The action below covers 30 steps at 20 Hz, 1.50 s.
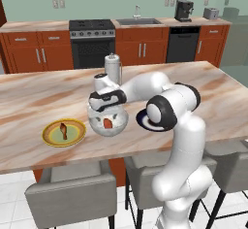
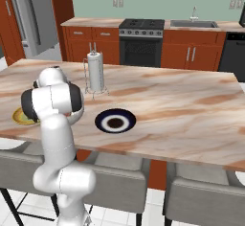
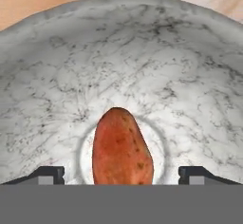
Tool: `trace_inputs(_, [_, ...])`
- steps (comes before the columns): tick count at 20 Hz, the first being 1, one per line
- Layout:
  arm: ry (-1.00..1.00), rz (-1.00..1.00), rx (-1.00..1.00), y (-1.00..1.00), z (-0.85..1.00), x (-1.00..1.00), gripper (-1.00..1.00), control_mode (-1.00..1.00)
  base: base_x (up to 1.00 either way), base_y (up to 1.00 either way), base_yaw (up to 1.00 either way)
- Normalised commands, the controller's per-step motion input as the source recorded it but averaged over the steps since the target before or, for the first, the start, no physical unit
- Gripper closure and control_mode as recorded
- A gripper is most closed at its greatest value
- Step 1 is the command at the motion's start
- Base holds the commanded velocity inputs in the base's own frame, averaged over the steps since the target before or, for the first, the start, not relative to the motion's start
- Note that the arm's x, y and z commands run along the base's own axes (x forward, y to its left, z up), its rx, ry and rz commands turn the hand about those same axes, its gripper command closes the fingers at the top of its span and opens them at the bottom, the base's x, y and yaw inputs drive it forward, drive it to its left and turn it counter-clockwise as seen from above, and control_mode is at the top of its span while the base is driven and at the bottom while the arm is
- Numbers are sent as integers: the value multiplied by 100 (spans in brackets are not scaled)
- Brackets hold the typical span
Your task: Pick the chicken drumstick and sweet potato from their plates and place them in the bowl. Then put the bowl in the fridge.
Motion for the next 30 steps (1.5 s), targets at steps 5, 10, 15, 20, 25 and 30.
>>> trace_inputs(5, [6, 0, 0, 0, 42, -11, -100, -100, 0, 0, 0])
trace_inputs(10, [10, 0, 8, 14, 49, -37, -100, -100, 0, 0, 0])
trace_inputs(15, [5, 1, 12, 33, 32, -41, -100, -100, 0, 0, 0])
trace_inputs(20, [0, 0, 6, 52, 17, -38, -100, -100, 0, 0, 0])
trace_inputs(25, [0, 0, 0, 58, 2, -27, -100, -100, 0, 0, 0])
trace_inputs(30, [0, -2, 0, 47, -2, -9, -100, -100, 0, 0, 0])
